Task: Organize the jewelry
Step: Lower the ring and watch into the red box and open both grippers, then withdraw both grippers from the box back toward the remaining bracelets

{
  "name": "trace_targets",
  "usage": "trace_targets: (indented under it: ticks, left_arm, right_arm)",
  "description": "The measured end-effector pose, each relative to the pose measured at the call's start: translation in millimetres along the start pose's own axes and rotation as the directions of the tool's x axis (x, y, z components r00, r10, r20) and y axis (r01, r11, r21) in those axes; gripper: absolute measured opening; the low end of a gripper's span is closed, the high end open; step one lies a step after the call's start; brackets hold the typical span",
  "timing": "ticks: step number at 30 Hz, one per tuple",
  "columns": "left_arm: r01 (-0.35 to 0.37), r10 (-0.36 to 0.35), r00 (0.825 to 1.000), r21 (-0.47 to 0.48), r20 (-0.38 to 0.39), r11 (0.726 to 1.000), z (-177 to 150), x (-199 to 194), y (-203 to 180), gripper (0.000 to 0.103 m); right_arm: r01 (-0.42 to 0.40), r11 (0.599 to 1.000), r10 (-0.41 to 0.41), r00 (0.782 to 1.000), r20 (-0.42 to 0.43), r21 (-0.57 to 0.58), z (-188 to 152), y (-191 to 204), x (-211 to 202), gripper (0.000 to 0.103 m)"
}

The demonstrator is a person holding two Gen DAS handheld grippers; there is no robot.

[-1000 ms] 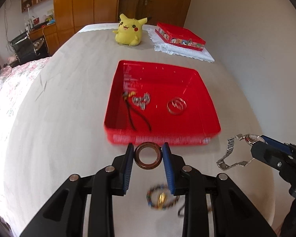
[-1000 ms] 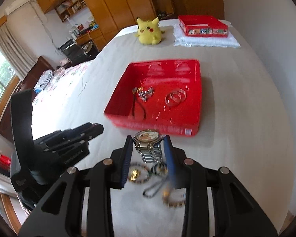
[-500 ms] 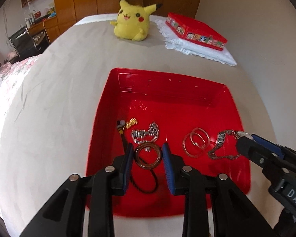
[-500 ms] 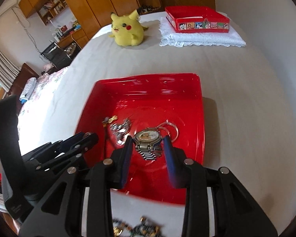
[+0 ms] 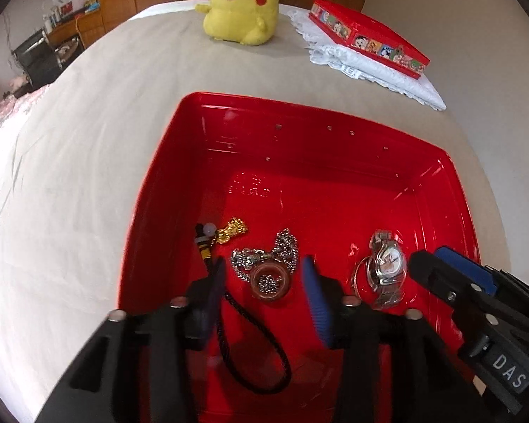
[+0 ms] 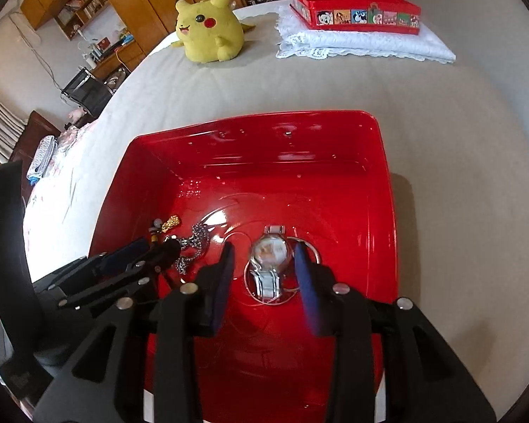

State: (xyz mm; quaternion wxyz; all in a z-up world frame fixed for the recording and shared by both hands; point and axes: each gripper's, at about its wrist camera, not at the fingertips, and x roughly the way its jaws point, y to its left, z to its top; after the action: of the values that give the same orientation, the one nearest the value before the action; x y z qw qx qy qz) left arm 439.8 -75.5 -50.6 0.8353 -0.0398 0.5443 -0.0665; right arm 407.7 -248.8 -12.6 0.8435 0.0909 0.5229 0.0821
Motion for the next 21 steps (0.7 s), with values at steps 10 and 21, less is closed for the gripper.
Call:
trace_targets:
  ticks: [10, 21]
  left_arm:
    - [0.037, -0.039, 0.998, 0.034, 0.054, 0.999, -22.4, -58.2, 3.4, 0.047]
    - [0.007, -0.020, 0.993, 0.112, 0.113, 0.994, -120.9, -120.6, 17.6, 0.059]
  right_arm:
    - [-0.019, 0.999, 0.021, 0.997, 0.068, -0.031, -20.2, -3.5, -51.2, 0.039]
    - [-0.043, 0.995, 0.049, 0.997, 0.063, -0.087, -109.9, -10.1, -108.4, 0.039]
